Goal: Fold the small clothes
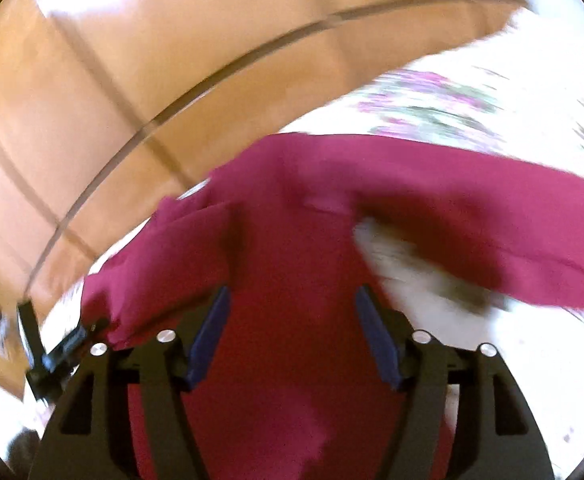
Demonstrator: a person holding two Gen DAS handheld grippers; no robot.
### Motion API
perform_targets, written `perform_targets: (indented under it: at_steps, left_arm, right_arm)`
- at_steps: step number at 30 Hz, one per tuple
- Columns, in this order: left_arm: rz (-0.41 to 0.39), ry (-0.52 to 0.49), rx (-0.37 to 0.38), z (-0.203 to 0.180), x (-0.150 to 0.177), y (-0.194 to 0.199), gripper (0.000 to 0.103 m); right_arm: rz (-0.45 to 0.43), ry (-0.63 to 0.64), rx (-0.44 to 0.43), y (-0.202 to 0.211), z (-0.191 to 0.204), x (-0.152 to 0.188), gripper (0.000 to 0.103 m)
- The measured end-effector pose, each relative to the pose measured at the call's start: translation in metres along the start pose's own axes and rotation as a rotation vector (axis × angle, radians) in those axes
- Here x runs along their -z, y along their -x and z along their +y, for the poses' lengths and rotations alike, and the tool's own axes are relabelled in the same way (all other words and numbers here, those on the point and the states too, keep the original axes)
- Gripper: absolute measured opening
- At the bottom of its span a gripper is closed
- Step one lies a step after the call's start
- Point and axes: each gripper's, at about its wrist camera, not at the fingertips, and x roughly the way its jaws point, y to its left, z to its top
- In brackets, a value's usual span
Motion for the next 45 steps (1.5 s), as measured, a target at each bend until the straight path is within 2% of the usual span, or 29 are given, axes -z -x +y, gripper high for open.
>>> perform_targets:
  at_steps: [3,5,9,12,14,18,19,20,21,23,24,30,32,37,41,45]
  left_arm:
    - [0.003,-0.02,0.004,0.002,0.007,0.005,0.099]
    - [0.001,-0.013,0.023,0.006,0.01,0.008,0.099]
    - [0.001,0.001,0.032,0.007,0.012,0.01,0.099]
    - [0.009,-0.002,0.02,0.005,0.015,0.012,0.099]
    - [0.021,-0.009,0.004,0.003,0.017,0.013,0.099]
    - [0.037,-0.018,0.001,0.002,0.022,0.014,0.099]
    - [0.036,-0.012,0.006,0.003,0.022,0.014,0.099]
    - [0.041,-0.003,0.017,0.005,0.022,0.013,0.099]
    - [0.043,0.001,0.022,0.007,0.021,0.012,0.099]
    - [0.039,0.005,0.028,0.007,0.022,0.012,0.1]
    - [0.04,0.004,0.027,0.008,0.022,0.012,0.1]
    - [0.048,-0.003,0.018,0.008,0.023,0.011,0.1]
    - [0.055,-0.016,0.0,0.005,0.023,0.01,0.1]
    - [0.068,-0.017,-0.006,0.003,0.02,0.007,0.1]
    - [0.064,-0.001,0.014,0.006,0.019,0.007,0.1]
    - [0.058,0.006,0.025,0.009,0.02,0.009,0.1]
  right_arm:
    - [-0.007,-0.181,0.036,0.026,-0.056,0.006,0.068]
    - [-0.029,-0.29,0.038,0.041,-0.088,0.012,0.064]
    - [-0.137,-0.5,0.025,0.077,-0.146,0.017,0.063]
    - [-0.206,-0.641,0.005,0.09,-0.176,0.014,0.06]
    - [-0.235,-0.708,0.027,0.093,-0.191,0.01,0.055]
    - [-0.261,-0.747,0.083,0.095,-0.207,-0.001,0.051]
    - [-0.264,-0.748,0.106,0.094,-0.209,-0.003,0.043]
    - [-0.257,-0.744,0.136,0.093,-0.212,-0.006,0.032]
    - [-0.246,-0.737,0.146,0.09,-0.21,-0.007,0.027]
    - [-0.218,-0.713,0.146,0.092,-0.217,-0.011,0.011]
    - [-0.211,-0.687,0.156,0.095,-0.216,-0.021,0.009]
    - [-0.338,-0.508,0.232,0.138,-0.203,-0.093,0.007]
    - [-0.341,-0.455,0.287,0.142,-0.197,-0.114,0.007]
    - [-0.302,-0.396,0.322,0.126,-0.171,-0.15,0.007]
    - [-0.276,-0.321,0.342,0.115,-0.121,-0.17,0.007]
    - [-0.271,-0.164,0.276,0.092,-0.031,-0.181,0.007]
